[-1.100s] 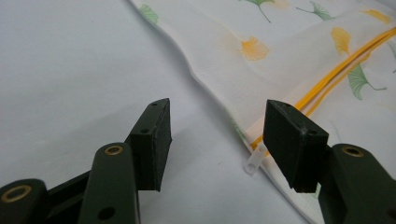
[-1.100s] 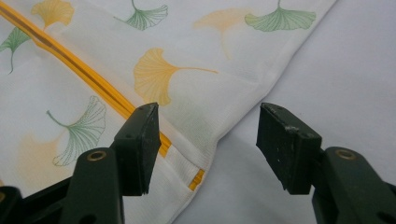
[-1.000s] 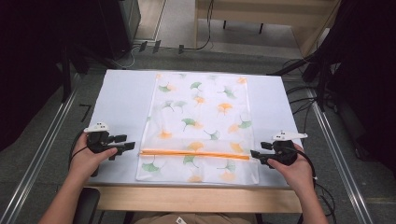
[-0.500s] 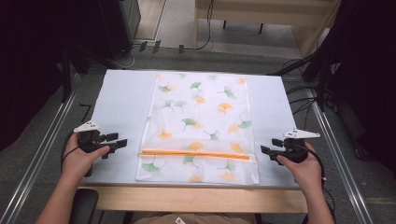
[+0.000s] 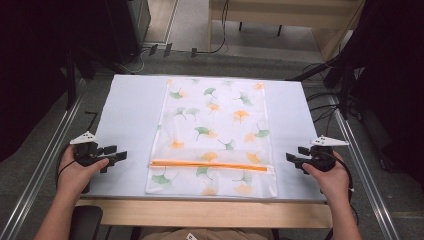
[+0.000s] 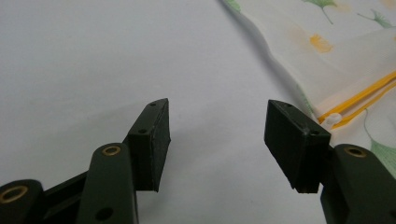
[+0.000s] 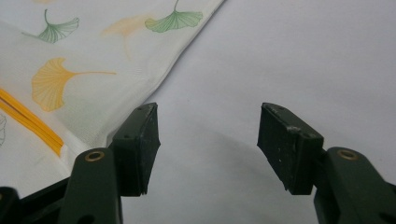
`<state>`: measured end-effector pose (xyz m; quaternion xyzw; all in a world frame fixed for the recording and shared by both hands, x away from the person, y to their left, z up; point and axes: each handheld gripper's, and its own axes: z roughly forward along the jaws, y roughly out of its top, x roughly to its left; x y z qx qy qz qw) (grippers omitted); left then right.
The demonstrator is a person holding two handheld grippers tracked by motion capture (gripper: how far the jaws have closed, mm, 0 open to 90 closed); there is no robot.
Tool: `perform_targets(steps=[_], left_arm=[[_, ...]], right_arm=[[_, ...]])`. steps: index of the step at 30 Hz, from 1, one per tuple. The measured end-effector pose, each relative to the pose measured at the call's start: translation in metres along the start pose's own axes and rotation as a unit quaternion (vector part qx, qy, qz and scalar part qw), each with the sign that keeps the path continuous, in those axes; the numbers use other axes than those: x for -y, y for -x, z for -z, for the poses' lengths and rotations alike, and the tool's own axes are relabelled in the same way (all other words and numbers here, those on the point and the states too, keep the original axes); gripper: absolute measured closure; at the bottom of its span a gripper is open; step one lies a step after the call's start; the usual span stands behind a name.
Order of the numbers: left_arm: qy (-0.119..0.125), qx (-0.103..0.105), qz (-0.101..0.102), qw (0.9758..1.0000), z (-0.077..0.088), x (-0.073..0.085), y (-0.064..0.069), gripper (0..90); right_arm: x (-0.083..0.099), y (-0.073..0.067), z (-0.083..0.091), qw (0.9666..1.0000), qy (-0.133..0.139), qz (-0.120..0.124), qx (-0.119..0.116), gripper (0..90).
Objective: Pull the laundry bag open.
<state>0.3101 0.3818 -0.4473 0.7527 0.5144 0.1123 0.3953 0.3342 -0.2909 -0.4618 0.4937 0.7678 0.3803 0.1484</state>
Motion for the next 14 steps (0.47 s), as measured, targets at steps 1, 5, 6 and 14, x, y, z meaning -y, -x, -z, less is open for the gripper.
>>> perform_targets(steps=[1, 5, 6, 14], left_arm=[[0.001, 0.0, 0.001, 1.0, 0.0004, 0.0002, -0.0007, 41.4], [-0.004, -0.002, 0.004, 1.0, -0.0003, 0.0007, -0.0019, 41.0], [-0.007, -0.003, 0.004, 1.0, -0.0008, 0.0008, -0.0019, 41.0], [0.001, -0.01, 0.027, 0.9996, -0.0084, -0.0011, -0.0085, 39.3]], right_arm=[[0.0, -0.0003, -0.001, 1.0, -0.002, 0.003, 0.001, 39.3], [0.0007, -0.0003, -0.003, 1.0, -0.007, 0.005, 0.0, 39.0], [0.0009, -0.0001, -0.0032, 1.0, -0.009, 0.005, -0.001, 38.9], [0.0023, -0.0007, -0.0082, 0.9998, -0.018, 0.011, -0.002, 36.9]])
